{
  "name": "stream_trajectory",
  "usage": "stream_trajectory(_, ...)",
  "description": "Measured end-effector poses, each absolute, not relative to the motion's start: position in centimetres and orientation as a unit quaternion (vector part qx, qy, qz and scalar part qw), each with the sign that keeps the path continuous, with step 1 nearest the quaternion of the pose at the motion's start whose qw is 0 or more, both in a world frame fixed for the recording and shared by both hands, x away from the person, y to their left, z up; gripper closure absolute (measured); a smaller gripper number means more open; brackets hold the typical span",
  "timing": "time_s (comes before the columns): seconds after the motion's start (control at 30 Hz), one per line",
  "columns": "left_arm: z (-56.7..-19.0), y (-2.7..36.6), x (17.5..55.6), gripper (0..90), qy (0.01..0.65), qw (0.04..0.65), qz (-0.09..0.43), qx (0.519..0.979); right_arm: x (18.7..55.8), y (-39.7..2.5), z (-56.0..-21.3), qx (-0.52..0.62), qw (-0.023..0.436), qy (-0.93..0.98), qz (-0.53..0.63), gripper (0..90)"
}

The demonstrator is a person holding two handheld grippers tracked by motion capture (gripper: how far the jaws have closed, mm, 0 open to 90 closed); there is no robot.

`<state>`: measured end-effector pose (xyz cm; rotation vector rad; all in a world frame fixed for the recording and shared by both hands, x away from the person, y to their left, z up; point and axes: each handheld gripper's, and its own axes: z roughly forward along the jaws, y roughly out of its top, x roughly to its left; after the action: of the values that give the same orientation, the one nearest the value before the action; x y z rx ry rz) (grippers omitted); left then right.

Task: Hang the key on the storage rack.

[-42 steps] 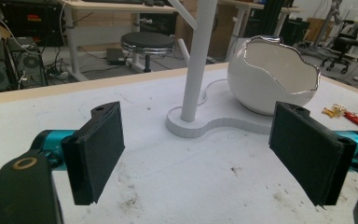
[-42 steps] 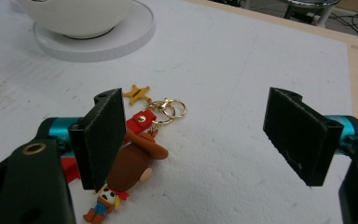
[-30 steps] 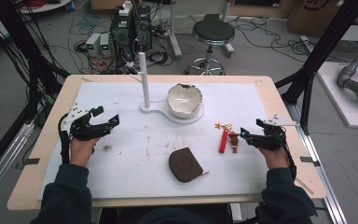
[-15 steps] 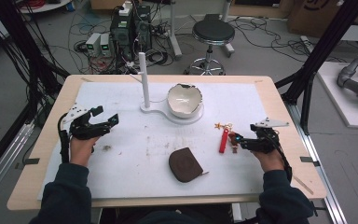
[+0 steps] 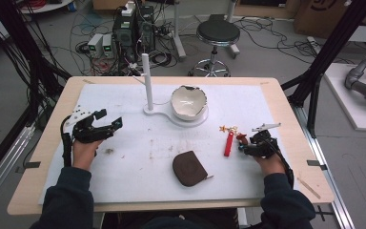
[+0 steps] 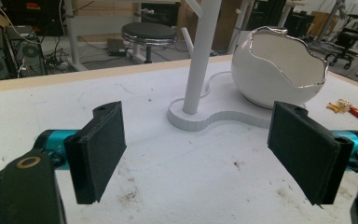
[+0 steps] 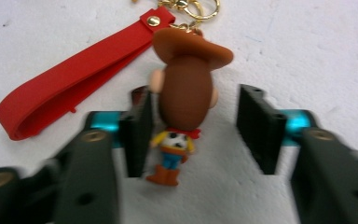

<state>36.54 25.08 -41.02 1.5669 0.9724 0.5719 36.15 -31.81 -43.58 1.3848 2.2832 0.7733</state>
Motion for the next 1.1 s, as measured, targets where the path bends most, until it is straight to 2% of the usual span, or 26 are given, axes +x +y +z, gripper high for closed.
stream_trajectory(0.13, -41.1, 25.0, 36.6, 19.0, 0.416, 0.568, 0.242, 0.668, 36.5, -31.4, -43.8, 0.467, 0.177, 0.818, 0.286, 48.1)
stream_trajectory(0.17, -41.1, 25.0, 36.6, 19.1, 0.415, 0.568, 0.241, 0.668, 36.6, -31.3, -43.9, 0.464, 0.177, 0.821, 0.283, 49.8)
stream_trajectory(0.2, -41.1, 24.9, 36.6, 19.1, 0.415, 0.567, 0.242, 0.669, 36.7, -31.2, -43.8, 0.465, 0.172, 0.821, 0.284, 55.6)
stream_trajectory(0.33, -41.2, 24.9, 36.6, 19.4, 0.416, 0.564, 0.241, 0.672, 36.8, -31.0, -43.4, 0.452, 0.179, 0.828, 0.279, 56.6)
stream_trajectory(0.47, -41.2, 24.9, 36.7, 19.4, 0.417, 0.562, 0.239, 0.673, 36.7, -30.6, -41.4, 0.430, 0.220, 0.808, 0.337, 56.6)
stream_trajectory(0.57, -41.3, 24.9, 36.7, 19.4, 0.419, 0.564, 0.236, 0.672, 36.9, -29.8, -39.7, 0.408, 0.233, 0.795, 0.384, 56.9)
stream_trajectory(0.9, -41.3, 25.0, 36.7, 19.6, 0.421, 0.566, 0.236, 0.668, 38.6, -25.5, -34.2, 0.340, 0.248, 0.787, 0.451, 57.7)
stream_trajectory(1.1, -41.3, 25.0, 36.8, 19.6, 0.422, 0.567, 0.235, 0.668, 39.3, -23.7, -32.5, 0.313, 0.248, 0.785, 0.474, 57.7)
